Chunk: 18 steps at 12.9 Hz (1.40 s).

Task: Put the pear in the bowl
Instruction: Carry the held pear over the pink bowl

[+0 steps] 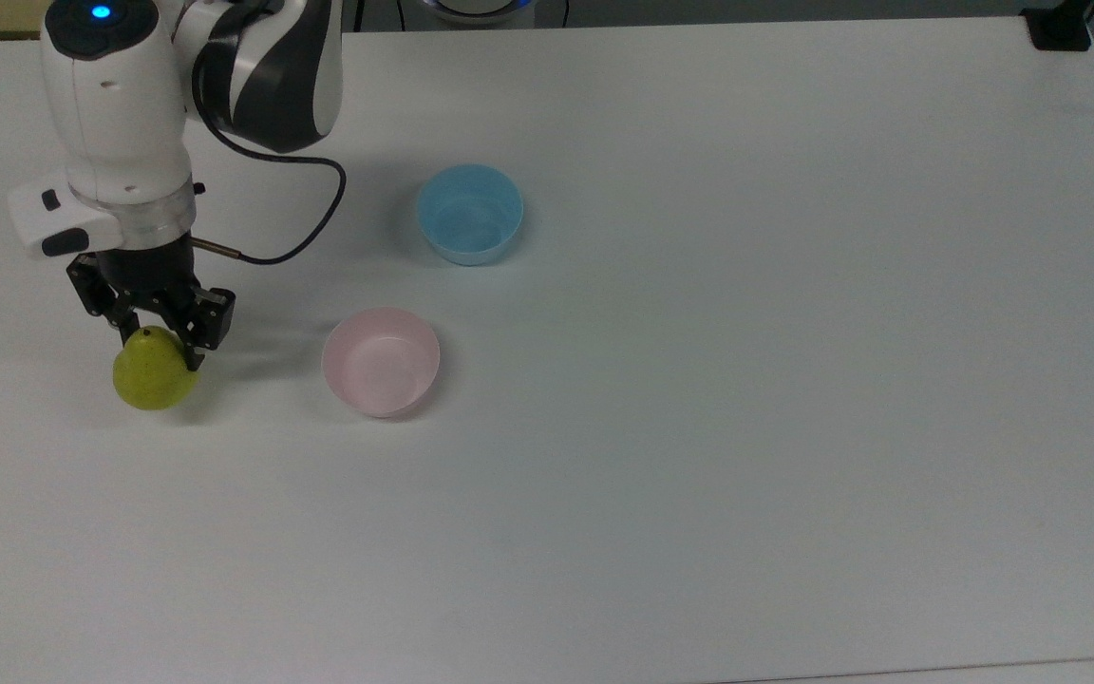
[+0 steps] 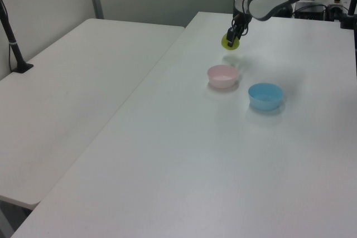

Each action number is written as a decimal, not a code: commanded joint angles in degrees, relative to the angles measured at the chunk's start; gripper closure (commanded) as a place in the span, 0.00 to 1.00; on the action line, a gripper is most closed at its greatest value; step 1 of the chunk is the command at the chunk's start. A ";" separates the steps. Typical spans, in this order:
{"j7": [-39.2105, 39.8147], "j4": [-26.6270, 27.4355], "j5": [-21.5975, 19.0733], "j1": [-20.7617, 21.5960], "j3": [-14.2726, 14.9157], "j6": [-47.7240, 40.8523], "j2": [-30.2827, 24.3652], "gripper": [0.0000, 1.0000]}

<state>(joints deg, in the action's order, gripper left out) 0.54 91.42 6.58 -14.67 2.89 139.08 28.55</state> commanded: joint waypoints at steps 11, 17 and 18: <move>-6.87 6.93 0.37 13.52 -0.78 -14.11 -12.20 0.58; -7.14 6.84 0.37 14.32 -0.78 -8.40 -6.85 0.57; -7.05 6.84 0.46 14.32 -0.78 -7.52 -6.14 0.57</move>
<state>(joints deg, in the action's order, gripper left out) -5.52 97.28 6.57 -1.04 1.52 128.48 21.43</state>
